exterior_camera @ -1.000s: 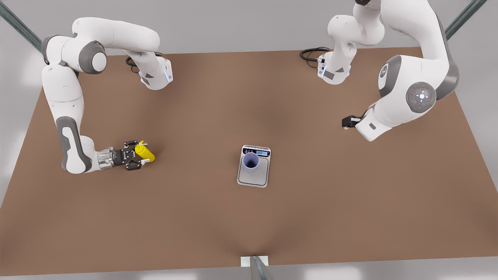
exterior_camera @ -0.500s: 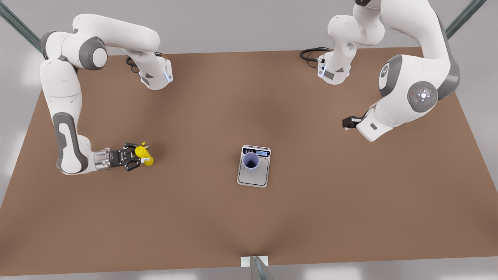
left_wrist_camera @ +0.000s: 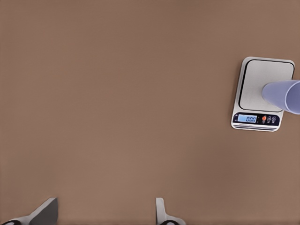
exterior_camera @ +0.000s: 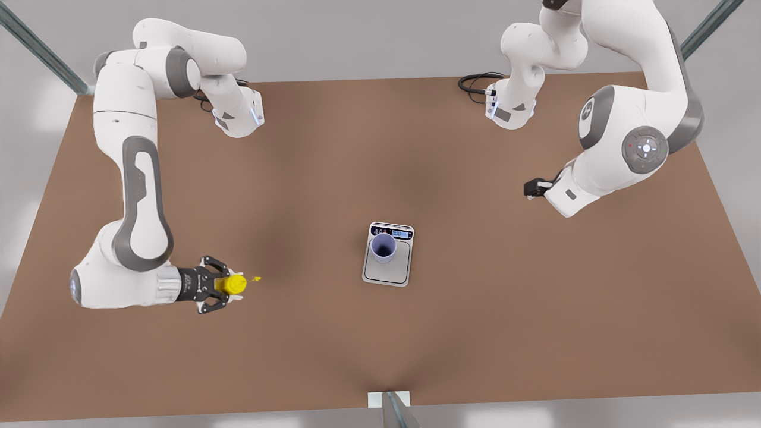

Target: Move cup to the weight, pick up sauce bottle, pour sauce

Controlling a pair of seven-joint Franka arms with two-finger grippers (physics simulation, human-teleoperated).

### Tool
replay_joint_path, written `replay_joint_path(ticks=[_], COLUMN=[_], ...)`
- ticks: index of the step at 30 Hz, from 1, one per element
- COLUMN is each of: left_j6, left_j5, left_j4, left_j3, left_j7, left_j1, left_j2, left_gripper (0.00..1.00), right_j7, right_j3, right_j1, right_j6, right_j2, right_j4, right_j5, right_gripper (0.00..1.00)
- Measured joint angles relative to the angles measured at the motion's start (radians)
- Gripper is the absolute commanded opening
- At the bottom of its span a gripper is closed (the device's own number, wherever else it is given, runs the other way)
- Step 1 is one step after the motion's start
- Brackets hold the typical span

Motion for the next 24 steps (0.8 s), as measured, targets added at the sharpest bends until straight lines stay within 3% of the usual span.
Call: replay_joint_path(ticks=[2, 7, 13, 18, 21, 24], left_j6=[0.0, 0.002, 0.002, 0.002, 0.002, 0.002], left_j5=[0.0, 0.0, 0.0, -0.001, -0.001, -0.002], left_j4=[0.0, 0.0, 0.002, 0.002, 0.002, 0.002], left_j3=[0.0, -0.001, 0.0, 0.0, -0.001, -0.001], left_j7=[0.0, -0.002, -0.003, -0.003, -0.003, -0.003], left_j1=[0.0, 0.0, 0.0, 0.0, 0.0, 0.0], left_j2=[0.0, 0.002, 0.006, 0.009, 0.009, 0.009], left_gripper=[1.0, 1.0, 1.0, 1.0, 1.0, 1.0], right_j7=[0.023, 0.023, -0.004, 0.0, 0.006, 0.006], right_j3=[0.0, -0.002, -0.029, -0.157, -0.159, -0.157], right_j1=[0.016, 0.22, 0.421, 0.588, 0.633, 0.667], right_j6=[0.051, 0.053, 0.169, 0.145, 0.052, 0.06], right_j2=[-0.006, -0.03, -0.028, 0.078, 0.179, 0.199], right_j4=[0.035, 0.168, 0.2, 0.376, 0.569, 0.576], right_j5=[-0.01, -0.302, -0.515, -0.544, -0.597, -0.664], right_gripper=[0.3, 0.29, 0.29, 0.28, 0.27, 0.27])
